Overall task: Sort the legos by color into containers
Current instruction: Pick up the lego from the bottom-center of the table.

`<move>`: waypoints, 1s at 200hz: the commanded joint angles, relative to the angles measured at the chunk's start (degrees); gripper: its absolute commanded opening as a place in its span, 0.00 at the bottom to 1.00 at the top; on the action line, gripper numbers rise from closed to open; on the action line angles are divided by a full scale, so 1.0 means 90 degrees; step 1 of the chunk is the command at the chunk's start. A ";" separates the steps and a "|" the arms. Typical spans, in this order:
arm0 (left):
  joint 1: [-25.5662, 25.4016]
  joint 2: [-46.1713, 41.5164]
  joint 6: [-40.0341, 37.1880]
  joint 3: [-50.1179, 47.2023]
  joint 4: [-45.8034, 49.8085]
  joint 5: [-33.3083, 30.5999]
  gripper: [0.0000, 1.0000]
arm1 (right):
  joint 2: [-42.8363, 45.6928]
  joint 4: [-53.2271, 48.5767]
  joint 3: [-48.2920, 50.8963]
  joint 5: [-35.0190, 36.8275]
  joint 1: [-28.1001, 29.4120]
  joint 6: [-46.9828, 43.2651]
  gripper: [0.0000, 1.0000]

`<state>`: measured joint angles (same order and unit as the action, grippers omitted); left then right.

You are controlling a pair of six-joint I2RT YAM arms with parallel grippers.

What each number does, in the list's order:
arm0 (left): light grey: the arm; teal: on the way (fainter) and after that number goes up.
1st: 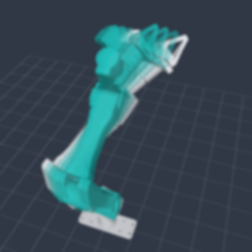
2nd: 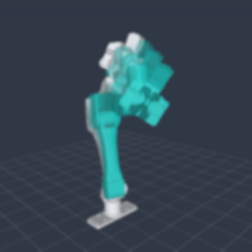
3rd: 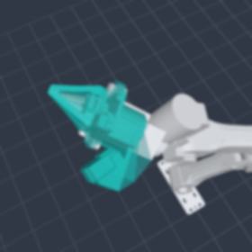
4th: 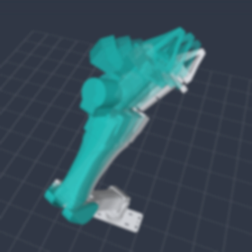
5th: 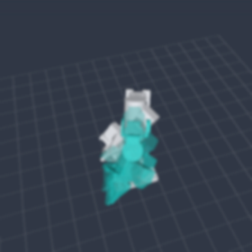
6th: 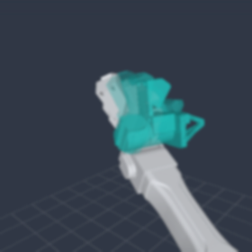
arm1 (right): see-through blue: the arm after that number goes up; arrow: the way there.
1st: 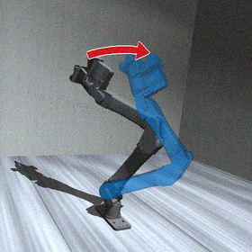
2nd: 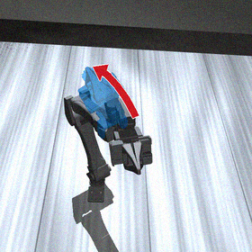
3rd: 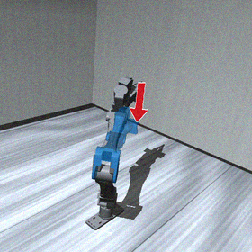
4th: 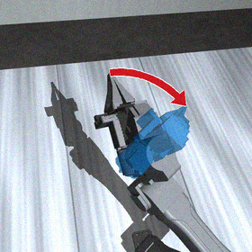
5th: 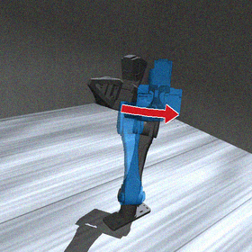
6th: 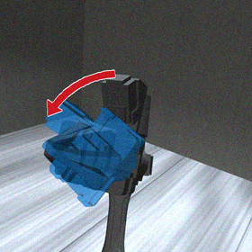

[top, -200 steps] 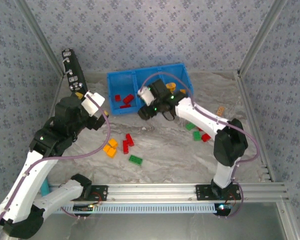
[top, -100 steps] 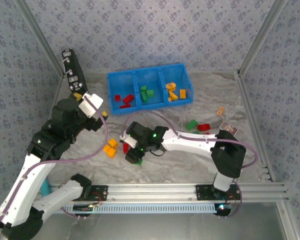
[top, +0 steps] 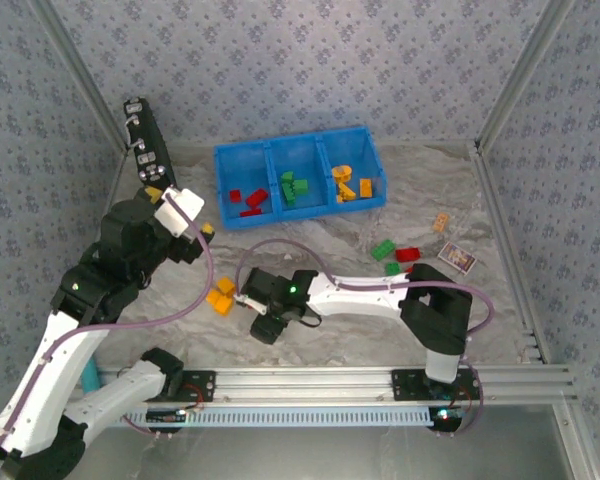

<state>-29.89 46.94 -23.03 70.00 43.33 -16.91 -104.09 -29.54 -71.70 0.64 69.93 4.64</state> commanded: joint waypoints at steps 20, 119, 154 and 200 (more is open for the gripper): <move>0.0037 -0.0076 0.0127 0.0016 -0.0035 0.0172 1.00 | -0.0390 -0.0377 -0.0151 0.0158 0.0016 -0.0519 0.76; 0.0047 -0.0019 0.0107 0.0069 0.0041 0.0098 1.00 | -0.0742 -0.0110 -0.0138 -0.0201 -0.0266 -0.0838 0.56; 0.0050 0.0041 0.0129 0.0140 0.0034 0.0171 1.00 | -0.0759 -0.0146 -0.0165 -0.0277 -0.0368 -0.0925 0.43; 0.0050 0.0084 0.0127 0.0124 0.0001 0.0187 1.00 | -0.0530 -0.0280 -0.0120 -0.0269 -0.0593 -0.0960 0.31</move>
<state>-29.63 47.81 -22.87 70.02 43.51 -15.88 -110.02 -30.00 -72.16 -1.34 66.04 -3.44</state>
